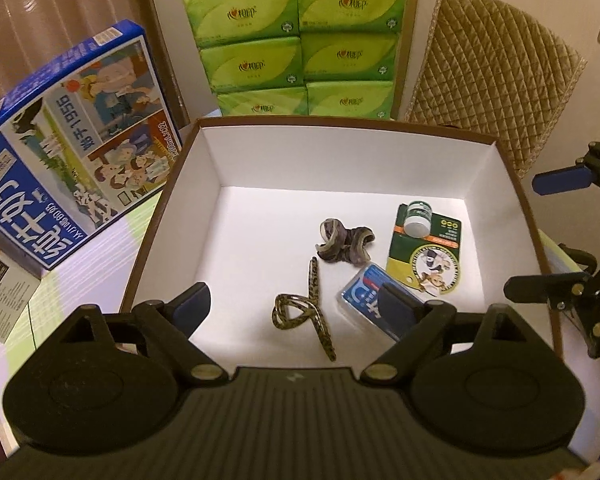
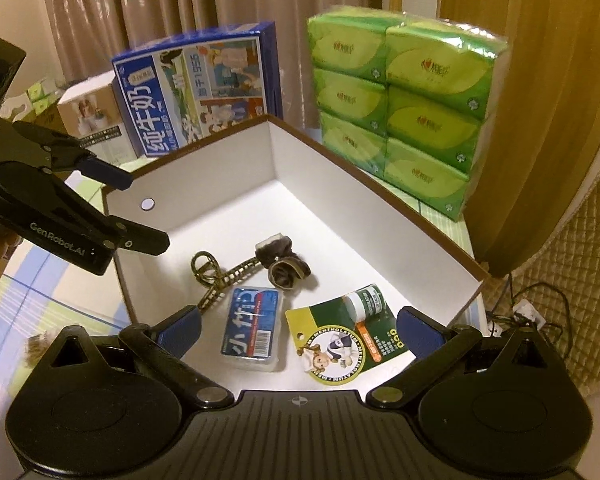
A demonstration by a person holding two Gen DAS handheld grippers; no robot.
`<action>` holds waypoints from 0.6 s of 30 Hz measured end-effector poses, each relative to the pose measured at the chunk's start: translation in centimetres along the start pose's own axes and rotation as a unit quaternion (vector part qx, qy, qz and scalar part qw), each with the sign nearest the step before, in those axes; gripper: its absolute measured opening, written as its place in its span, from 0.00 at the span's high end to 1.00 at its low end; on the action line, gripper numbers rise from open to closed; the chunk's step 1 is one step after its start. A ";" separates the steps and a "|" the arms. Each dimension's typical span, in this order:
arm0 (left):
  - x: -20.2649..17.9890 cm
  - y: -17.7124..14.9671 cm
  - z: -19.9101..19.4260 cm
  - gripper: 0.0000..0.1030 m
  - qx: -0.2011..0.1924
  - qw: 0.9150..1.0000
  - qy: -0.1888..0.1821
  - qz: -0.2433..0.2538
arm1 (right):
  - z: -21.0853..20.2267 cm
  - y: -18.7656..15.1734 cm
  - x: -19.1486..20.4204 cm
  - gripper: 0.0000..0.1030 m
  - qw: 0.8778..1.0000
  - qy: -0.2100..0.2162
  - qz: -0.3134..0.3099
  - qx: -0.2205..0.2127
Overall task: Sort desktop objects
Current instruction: 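Open both tools to drop the card and scrunchie into the box, then withdraw both tools from the box toward the remaining items on the table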
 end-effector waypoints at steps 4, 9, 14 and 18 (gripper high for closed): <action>-0.2 -1.3 -1.3 0.14 -0.001 1.000 0.000 -0.005 | -1.2 -0.9 0.7 0.02 1.000 -0.003 0.007 -0.010; -0.7 -3.3 -3.1 0.14 -0.004 1.000 0.006 -0.011 | -2.8 -2.1 2.0 0.02 1.000 -0.003 0.016 -0.023; -1.2 -5.0 -5.3 0.14 -0.016 1.000 0.009 -0.017 | -4.2 -3.0 3.1 0.02 0.999 -0.003 0.026 -0.036; -1.5 -6.4 -6.9 0.14 -0.026 0.999 0.016 -0.019 | -5.3 -3.8 4.2 0.02 0.998 -0.004 0.032 -0.044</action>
Point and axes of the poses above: each gripper's, at about its wrist camera, not at the fingertips, and z roughly the way its jaws point, x to its left, y to its top, the point moved 2 cm from there along z, roughly the way its jaws point, and after that the axes turned 12 degrees about x, right-handed, at the moved point
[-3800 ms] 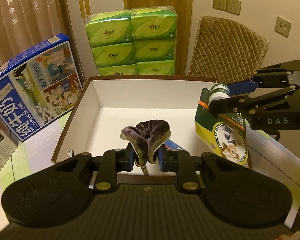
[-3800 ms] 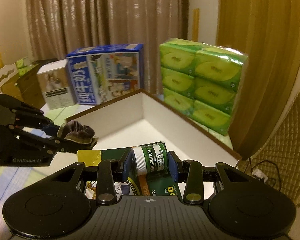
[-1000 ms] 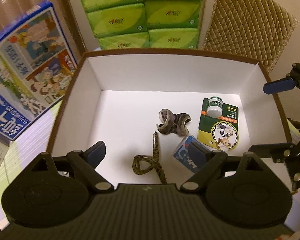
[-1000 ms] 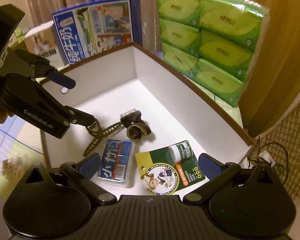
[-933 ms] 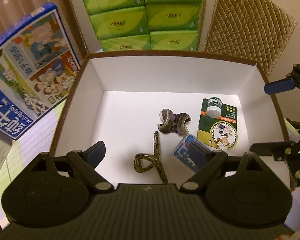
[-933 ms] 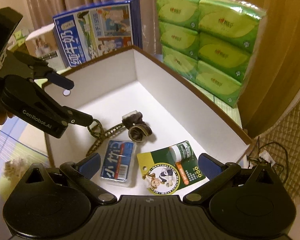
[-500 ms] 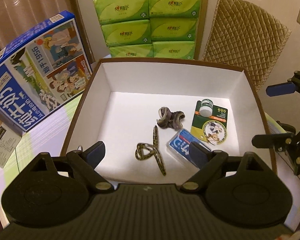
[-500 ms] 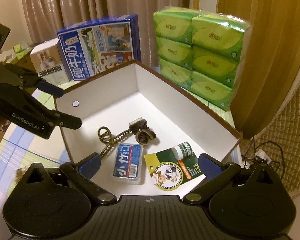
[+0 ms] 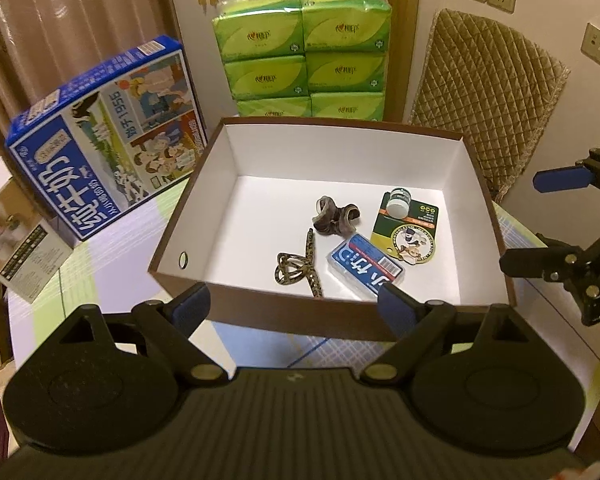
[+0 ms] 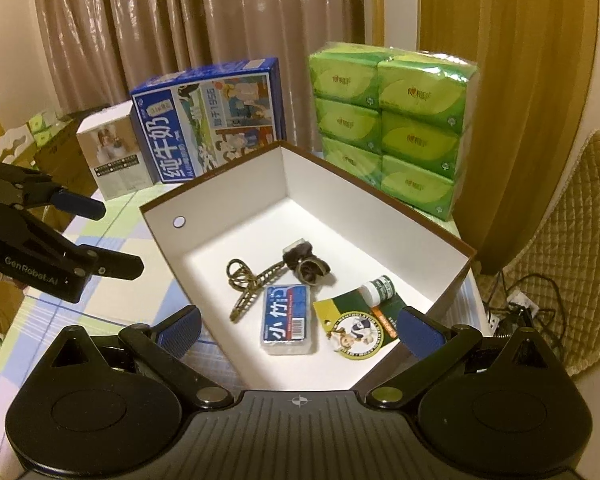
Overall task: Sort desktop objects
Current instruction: 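Withdraw both tools from the box toward the remaining items on the table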
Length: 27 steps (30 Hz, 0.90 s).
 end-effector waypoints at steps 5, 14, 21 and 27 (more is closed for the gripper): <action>-0.3 -1.8 -1.8 0.14 -0.006 1.000 0.003 -0.003 | -1.2 -1.0 1.2 0.02 1.000 0.002 0.010 -0.004; -0.5 -4.4 -4.4 0.14 -0.026 0.999 -0.002 -0.020 | -2.4 -3.0 3.2 0.02 1.000 0.004 0.021 -0.005; -0.5 -6.3 -5.4 0.13 -0.029 0.999 -0.003 -0.030 | -2.9 -4.3 4.7 0.02 1.000 0.006 0.023 -0.006; -0.2 -7.8 -5.6 0.13 -0.021 0.999 -0.004 -0.041 | -3.0 -5.4 5.8 0.02 1.000 0.014 0.024 -0.001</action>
Point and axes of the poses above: each gripper's, at about its wrist camera, not at the fingertips, and z roughly the way its jaws point, x to its left, y to its top, the point moved 2 cm from there along z, roughly the way its jaws point, and after that the axes turned 12 degrees about x, right-handed, at the moved point
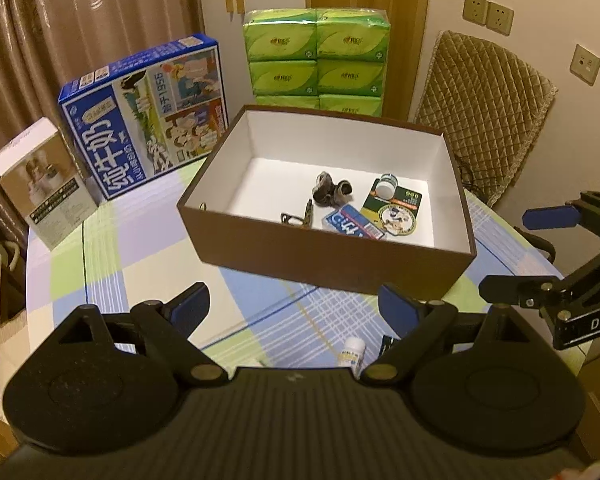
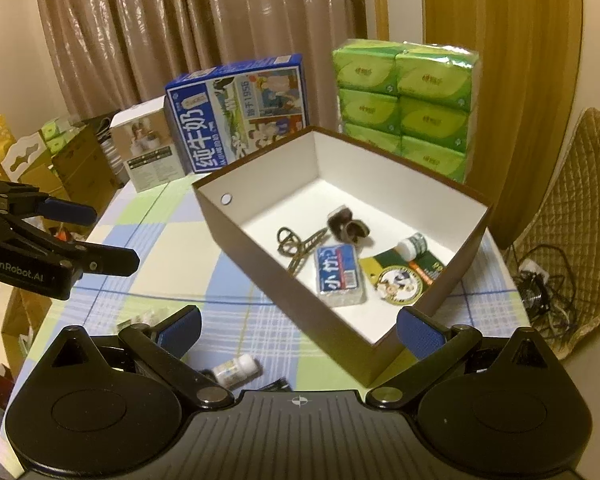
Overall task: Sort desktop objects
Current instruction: 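Withdraw both tools from the box toward the remaining items on the table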
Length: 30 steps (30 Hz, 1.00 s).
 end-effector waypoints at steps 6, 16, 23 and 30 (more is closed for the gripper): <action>0.2 -1.7 0.0 0.13 0.007 1.000 0.005 -0.008 | 0.2 -1.1 0.9 0.02 1.000 0.004 0.000 0.003; 1.8 -5.0 0.4 0.13 0.016 0.999 0.010 -0.032 | 2.1 -3.2 2.1 0.02 0.999 0.012 -0.003 0.032; 3.1 -8.1 0.7 0.12 0.029 0.998 0.012 -0.052 | 3.1 -4.8 2.6 0.02 0.999 0.011 -0.009 0.046; 4.4 -10.8 1.8 0.12 0.042 0.997 0.020 -0.064 | 5.2 -6.9 3.4 0.02 0.997 0.013 -0.044 0.057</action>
Point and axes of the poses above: each gripper's, at about its wrist camera, not at the fingertips, and z roughly the way its jaws point, x to its left, y to its top, the point moved 2 cm from there along z, roughly the way its jaws point, and after that the axes turned 12 degrees about x, right-handed, at the moved point
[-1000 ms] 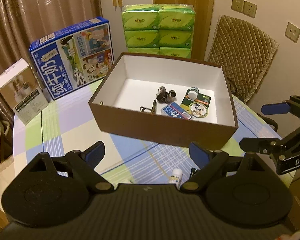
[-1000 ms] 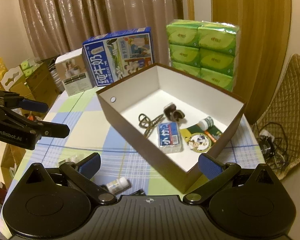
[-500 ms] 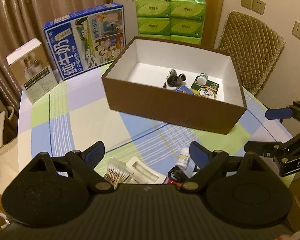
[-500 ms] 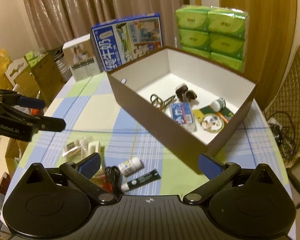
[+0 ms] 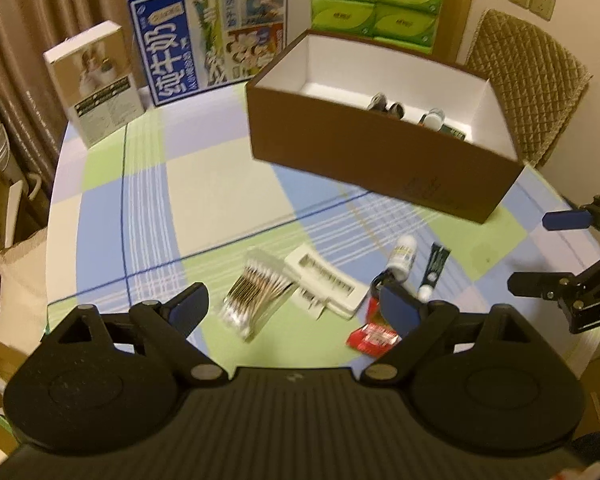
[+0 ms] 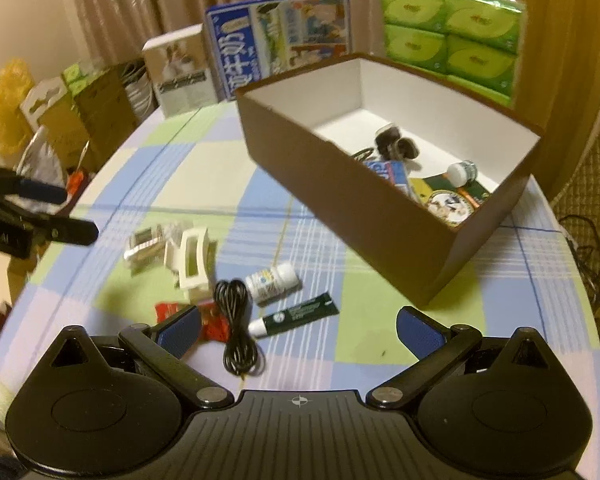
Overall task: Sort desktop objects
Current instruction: 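Withdraw both tools from the box toward the remaining items on the table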
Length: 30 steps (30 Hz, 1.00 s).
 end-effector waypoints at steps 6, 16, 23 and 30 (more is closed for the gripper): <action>0.7 -1.1 1.6 0.12 0.014 1.000 0.001 -0.004 | 2.2 -0.8 0.3 0.02 1.000 0.019 -0.019 0.002; 1.1 -0.8 3.8 0.12 0.026 1.000 0.003 -0.008 | 6.6 -0.9 -1.0 0.02 0.999 0.009 -0.044 0.020; 1.4 -0.2 5.2 0.12 0.041 0.999 0.003 -0.011 | 9.1 -0.2 -1.7 0.02 0.998 0.015 -0.059 0.032; 2.0 -0.1 6.3 0.12 0.055 0.998 0.002 -0.021 | 10.7 0.2 -1.1 0.03 0.995 0.026 -0.089 0.034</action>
Point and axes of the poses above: each gripper's, at about its wrist camera, not at the fingertips, and z roughly the way its jaws point, x to its left, y to its top, the point moved 2 cm from there along z, roughly the way its jaws point, and after that the axes turned 12 degrees about x, right-handed, at the moved point
